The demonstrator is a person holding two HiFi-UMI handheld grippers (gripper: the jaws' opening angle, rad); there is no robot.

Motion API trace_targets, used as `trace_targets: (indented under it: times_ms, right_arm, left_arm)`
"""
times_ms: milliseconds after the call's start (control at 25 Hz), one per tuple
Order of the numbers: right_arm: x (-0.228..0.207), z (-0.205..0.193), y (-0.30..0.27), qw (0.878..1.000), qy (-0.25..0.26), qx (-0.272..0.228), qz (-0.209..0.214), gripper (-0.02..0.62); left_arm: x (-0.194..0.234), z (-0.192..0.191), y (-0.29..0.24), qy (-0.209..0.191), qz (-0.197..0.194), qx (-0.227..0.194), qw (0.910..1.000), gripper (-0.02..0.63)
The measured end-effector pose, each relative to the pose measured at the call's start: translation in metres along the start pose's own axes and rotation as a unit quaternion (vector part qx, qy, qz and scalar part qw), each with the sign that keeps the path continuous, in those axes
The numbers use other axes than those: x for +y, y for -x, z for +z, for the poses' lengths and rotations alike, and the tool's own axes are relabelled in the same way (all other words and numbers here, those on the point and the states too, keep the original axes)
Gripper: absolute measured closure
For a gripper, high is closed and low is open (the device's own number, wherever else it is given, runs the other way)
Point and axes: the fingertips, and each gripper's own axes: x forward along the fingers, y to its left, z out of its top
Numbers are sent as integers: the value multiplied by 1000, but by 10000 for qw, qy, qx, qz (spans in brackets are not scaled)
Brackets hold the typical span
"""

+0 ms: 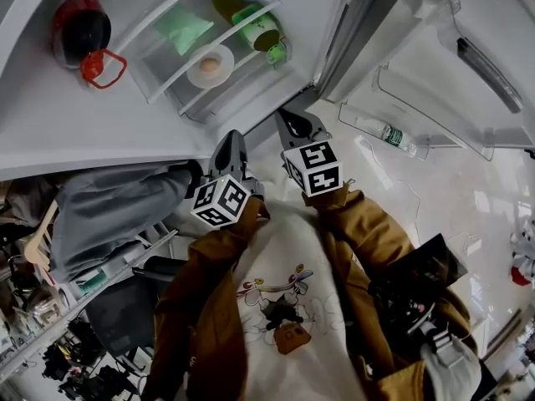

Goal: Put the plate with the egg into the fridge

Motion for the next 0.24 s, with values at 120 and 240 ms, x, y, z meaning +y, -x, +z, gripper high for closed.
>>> trace_targets:
  times_ms: [120,240]
  right_arm:
    - [-1,2,10,10000,15,-93,7,588]
    - [-2,6,21,9997,48,-238,0,588]
  left_arm:
    - [-6,-6,0,-23,-55,57,10000,598]
    - [-14,-11,-1,-39,-149,152,9998,598]
